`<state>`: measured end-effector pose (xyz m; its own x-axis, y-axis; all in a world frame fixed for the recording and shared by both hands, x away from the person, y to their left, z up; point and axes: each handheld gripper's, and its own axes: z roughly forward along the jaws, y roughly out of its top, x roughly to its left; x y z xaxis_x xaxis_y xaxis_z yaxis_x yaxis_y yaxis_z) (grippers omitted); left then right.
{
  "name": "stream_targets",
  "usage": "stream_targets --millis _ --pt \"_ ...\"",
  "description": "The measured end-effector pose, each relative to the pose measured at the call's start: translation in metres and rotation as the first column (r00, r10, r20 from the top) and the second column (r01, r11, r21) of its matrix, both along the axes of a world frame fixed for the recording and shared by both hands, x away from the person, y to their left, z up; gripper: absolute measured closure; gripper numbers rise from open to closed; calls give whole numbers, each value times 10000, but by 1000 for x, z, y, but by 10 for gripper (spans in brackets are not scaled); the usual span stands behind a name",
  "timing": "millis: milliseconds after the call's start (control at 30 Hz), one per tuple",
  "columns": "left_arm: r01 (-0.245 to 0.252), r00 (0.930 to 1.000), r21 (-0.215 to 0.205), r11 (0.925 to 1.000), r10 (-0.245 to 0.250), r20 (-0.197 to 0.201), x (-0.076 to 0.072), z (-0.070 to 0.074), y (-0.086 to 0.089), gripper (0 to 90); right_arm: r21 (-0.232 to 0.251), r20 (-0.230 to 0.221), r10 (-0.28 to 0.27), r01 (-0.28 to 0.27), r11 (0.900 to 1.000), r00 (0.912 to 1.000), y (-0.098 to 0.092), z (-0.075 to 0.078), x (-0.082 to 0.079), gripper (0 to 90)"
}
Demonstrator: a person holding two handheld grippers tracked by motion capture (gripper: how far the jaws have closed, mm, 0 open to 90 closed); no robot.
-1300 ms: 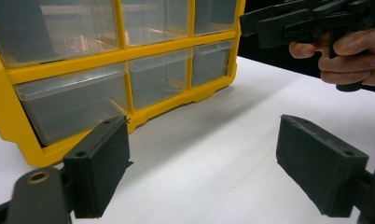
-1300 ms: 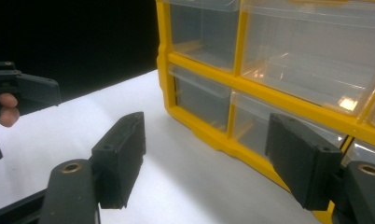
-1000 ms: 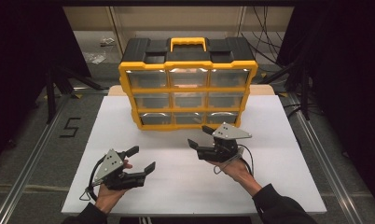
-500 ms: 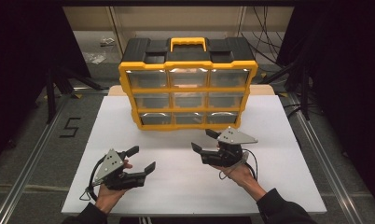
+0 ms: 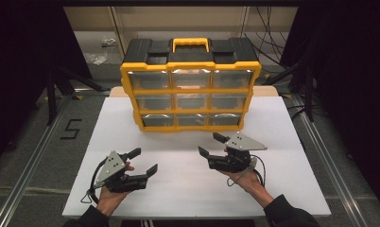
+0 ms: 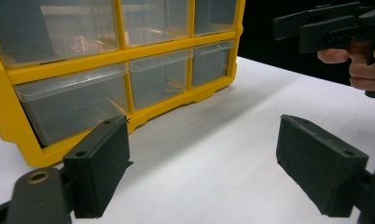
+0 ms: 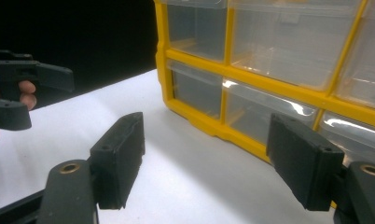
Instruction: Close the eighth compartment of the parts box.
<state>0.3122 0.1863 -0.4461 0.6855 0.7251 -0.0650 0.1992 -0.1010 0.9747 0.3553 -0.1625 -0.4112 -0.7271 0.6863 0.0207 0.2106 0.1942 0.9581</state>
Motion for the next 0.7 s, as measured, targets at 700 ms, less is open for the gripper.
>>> stream_targets --millis 700 --pt "74 10000 -42 10000 -74 -1 0 0 0 165 115 -201 -286 288 9995 9994 -16 -5 -14 162"
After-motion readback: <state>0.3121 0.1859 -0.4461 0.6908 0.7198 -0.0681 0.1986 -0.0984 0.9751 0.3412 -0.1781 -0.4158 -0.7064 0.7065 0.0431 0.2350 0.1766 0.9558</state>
